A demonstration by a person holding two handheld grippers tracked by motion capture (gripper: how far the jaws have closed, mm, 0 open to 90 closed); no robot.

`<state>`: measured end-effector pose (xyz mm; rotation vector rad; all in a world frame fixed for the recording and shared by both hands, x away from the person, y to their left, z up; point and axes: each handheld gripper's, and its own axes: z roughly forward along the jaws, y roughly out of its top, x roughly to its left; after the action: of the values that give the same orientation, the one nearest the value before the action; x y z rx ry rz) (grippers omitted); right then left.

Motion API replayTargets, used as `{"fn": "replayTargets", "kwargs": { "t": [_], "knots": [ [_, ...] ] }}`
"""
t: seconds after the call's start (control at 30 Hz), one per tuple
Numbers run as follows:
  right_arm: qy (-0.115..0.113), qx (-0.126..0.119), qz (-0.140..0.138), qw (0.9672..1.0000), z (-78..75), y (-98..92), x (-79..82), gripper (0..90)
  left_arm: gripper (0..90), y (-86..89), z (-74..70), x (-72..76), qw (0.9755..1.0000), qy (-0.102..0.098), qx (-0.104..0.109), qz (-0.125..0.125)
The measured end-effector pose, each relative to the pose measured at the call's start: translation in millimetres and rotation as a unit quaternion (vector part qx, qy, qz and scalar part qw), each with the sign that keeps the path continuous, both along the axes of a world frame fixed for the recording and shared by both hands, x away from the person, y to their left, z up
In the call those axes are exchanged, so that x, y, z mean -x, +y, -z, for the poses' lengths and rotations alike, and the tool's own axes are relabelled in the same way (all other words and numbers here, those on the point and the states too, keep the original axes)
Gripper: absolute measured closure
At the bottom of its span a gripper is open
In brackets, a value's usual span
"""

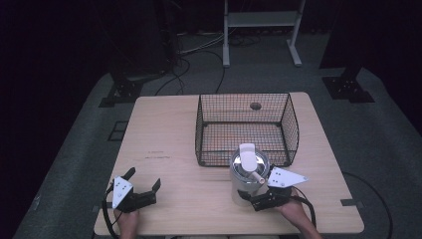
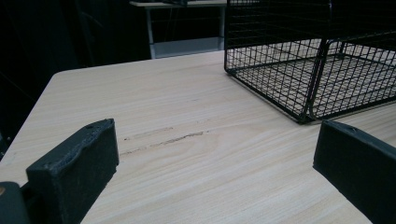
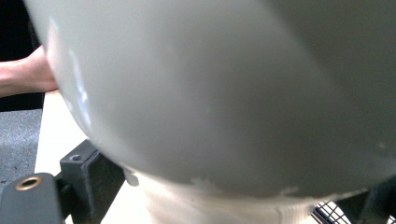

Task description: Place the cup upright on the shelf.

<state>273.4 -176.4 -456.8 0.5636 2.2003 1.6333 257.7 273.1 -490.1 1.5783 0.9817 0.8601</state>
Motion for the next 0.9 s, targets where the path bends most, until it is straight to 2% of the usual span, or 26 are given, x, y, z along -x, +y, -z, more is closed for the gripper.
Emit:
{"fn": "replayTargets", "kwargs": {
  "t": [0.13, 0.23, 0.37, 0.7, 0.73, 0.77, 0.8, 0.9],
  "knots": [
    [0.001, -0.001, -0.002, 1.0000, -0.5, -1.0, -0.3, 9.2, 0.0, 0.3, 0.0, 0.0, 1.0000, 0.000, 0.001, 0.000],
    [0.008, -0.011, -0.010, 0.9999, -1.9, -2.8, 0.3, 9.3, 0.0, 0.3, 0.0, -0.1, 1.0000, 0.000, 0.001, 0.000],
    [0.005, -0.011, -0.013, 0.9998, -6.0, -3.8, 0.4, 9.3, 0.0, 0.3, 0.0, 0.0, 1.0000, 0.000, 0.001, 0.000],
    [-0.007, -0.029, -0.025, 0.9992, -36.4, -9.9, 0.6, 9.3, 0.0, 0.1, 0.1, -0.1, 1.0000, -0.001, 0.003, 0.000],
    [-0.012, -0.029, -0.027, 0.9992, -44.9, -10.4, -0.6, 9.3, 0.0, 0.2, 0.0, -0.1, 1.0000, -0.001, 0.003, 0.000],
    [-0.012, -0.029, -0.027, 0.9992, -44.9, -10.4, -0.6, 9.3, 0.0, 0.2, 0.0, -0.1, 1.0000, -0.001, 0.003, 0.000],
    [-0.015, -0.029, -0.027, 0.9991, -52.2, -10.4, -2.5, 9.3, 0.0, 0.3, -0.1, 0.0, 1.0000, 0.000, 0.003, 0.001],
    [-0.018, -0.034, -0.030, 0.9988, -61.6, -10.2, -6.2, 9.3, 0.0, 0.4, 0.0, -0.1, 1.0000, -0.001, 0.003, 0.001]
  ]
}}
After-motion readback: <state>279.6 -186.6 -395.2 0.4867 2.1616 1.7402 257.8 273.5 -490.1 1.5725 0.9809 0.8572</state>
